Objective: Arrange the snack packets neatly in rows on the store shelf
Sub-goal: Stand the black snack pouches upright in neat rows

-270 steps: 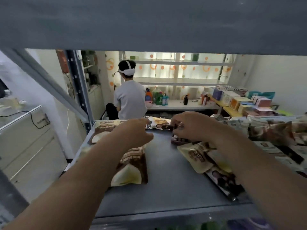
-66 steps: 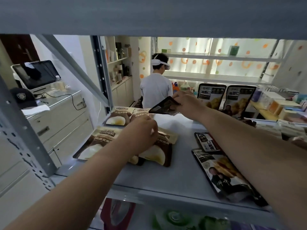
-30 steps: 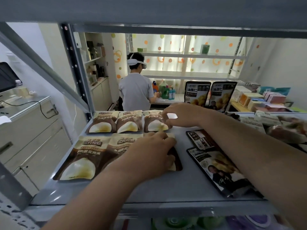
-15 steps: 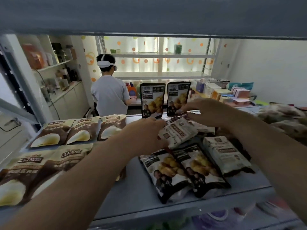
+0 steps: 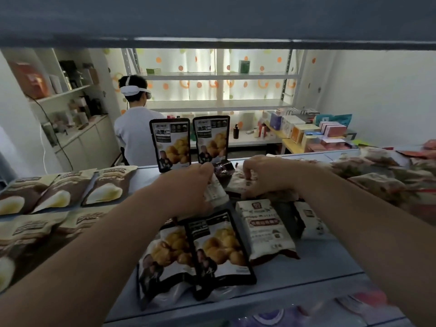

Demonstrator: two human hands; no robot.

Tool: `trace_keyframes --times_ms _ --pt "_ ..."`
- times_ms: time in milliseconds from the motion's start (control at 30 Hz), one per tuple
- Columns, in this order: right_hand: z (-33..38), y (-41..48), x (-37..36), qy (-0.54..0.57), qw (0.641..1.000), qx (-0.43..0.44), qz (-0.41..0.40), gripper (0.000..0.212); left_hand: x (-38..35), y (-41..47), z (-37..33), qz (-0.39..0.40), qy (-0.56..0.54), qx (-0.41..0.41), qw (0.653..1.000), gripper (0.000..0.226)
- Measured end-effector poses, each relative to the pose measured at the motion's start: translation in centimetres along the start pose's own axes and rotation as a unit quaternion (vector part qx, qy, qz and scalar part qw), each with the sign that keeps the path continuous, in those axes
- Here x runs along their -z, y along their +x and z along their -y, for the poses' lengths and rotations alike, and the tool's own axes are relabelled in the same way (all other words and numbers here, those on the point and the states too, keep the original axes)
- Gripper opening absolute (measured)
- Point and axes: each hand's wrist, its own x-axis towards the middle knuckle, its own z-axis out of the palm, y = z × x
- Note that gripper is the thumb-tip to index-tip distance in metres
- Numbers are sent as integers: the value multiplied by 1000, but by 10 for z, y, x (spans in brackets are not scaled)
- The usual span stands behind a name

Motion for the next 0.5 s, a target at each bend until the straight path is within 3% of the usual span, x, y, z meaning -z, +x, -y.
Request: trace_keyframes --times_ms 167,367,500 --pt "1 6 4 24 1000 6 18 64 17 6 -12 7 -6 16 1000 58" --pt "-43 -2 27 181 976 45 -108 55 42 28 -32 -86 -31 -17 996 79" --pt "-103 -5 43 230 958 -15 -169 64 47 62 -50 -122 -23 -42 991 70"
